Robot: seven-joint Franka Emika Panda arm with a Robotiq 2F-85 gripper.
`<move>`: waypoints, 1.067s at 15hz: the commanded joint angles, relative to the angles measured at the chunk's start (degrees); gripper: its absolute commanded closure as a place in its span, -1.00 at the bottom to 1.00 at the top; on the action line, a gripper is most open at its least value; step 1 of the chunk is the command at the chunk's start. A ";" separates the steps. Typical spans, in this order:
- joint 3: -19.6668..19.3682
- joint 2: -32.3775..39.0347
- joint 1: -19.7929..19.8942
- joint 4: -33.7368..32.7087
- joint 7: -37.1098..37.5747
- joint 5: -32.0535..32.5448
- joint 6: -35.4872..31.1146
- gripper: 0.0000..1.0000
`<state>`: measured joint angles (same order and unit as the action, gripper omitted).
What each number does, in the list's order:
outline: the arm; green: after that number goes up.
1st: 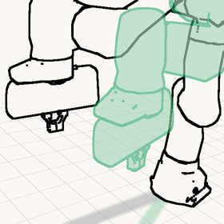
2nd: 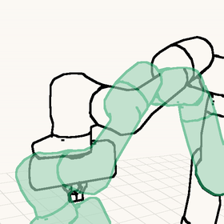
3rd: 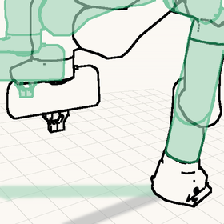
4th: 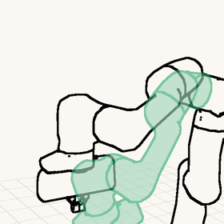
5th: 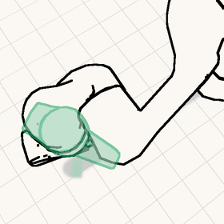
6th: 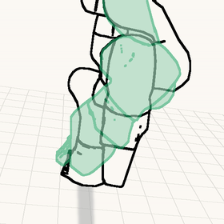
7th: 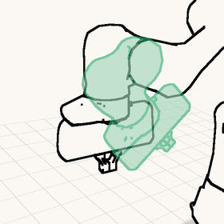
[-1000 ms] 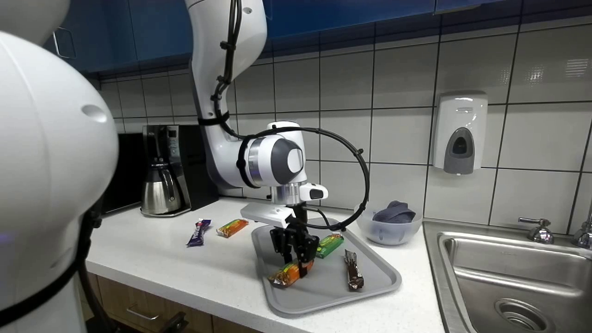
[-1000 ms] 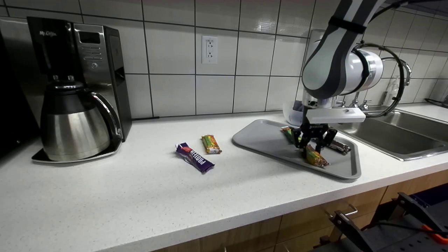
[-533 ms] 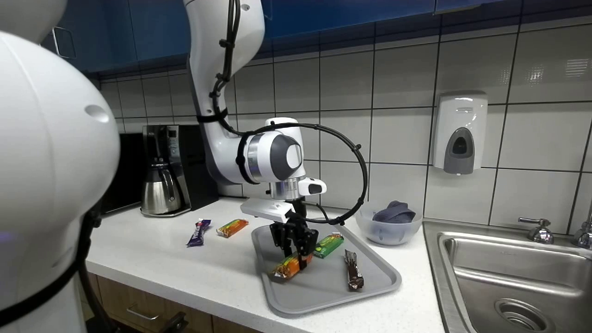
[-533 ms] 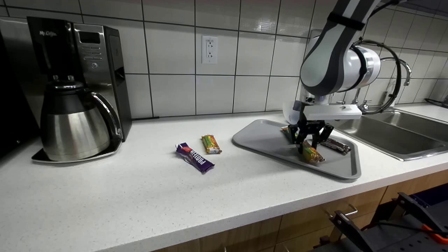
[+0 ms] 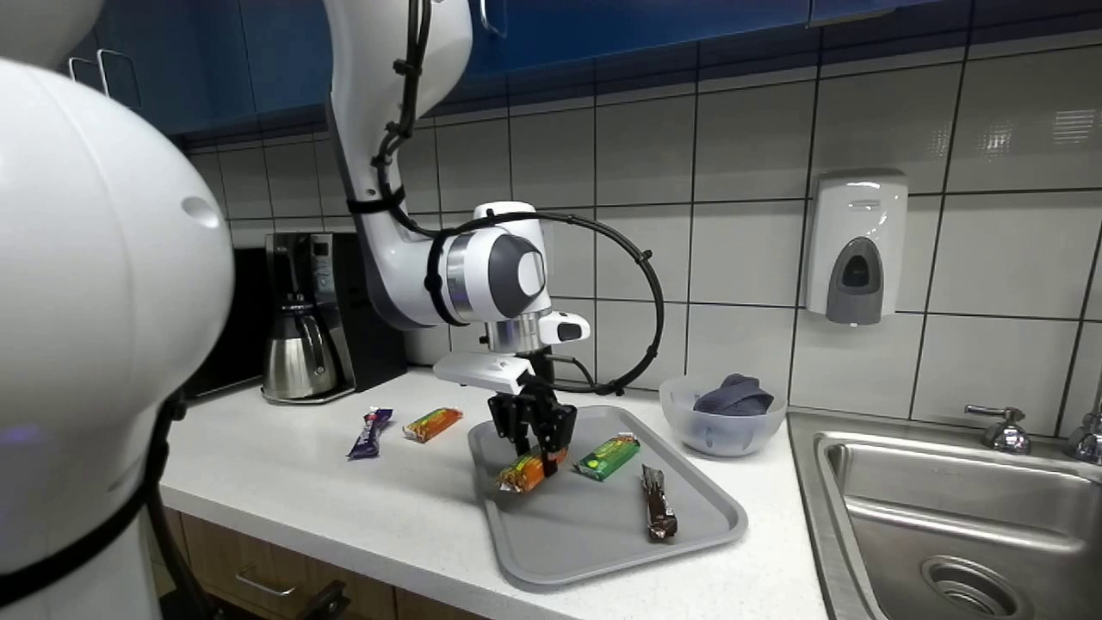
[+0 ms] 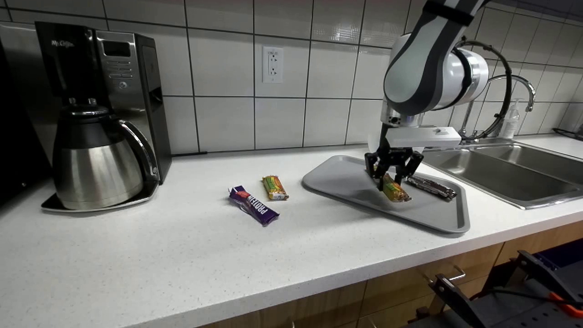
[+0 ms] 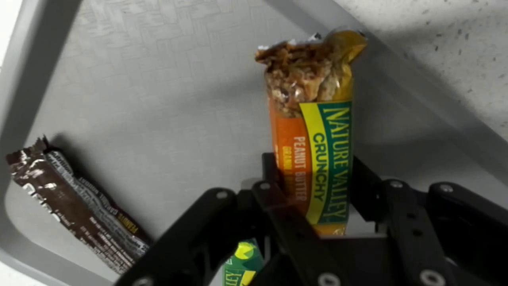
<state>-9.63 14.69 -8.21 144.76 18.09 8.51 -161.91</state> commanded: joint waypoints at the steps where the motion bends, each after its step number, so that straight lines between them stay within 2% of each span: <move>1: 0.19 -3.24 -1.80 1.23 3.21 1.98 0.78 0.62; 16: 4.99 -4.77 -8.93 0.41 12.02 3.34 1.84 0.62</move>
<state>-5.82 11.89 -16.31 144.88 26.73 10.17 -161.82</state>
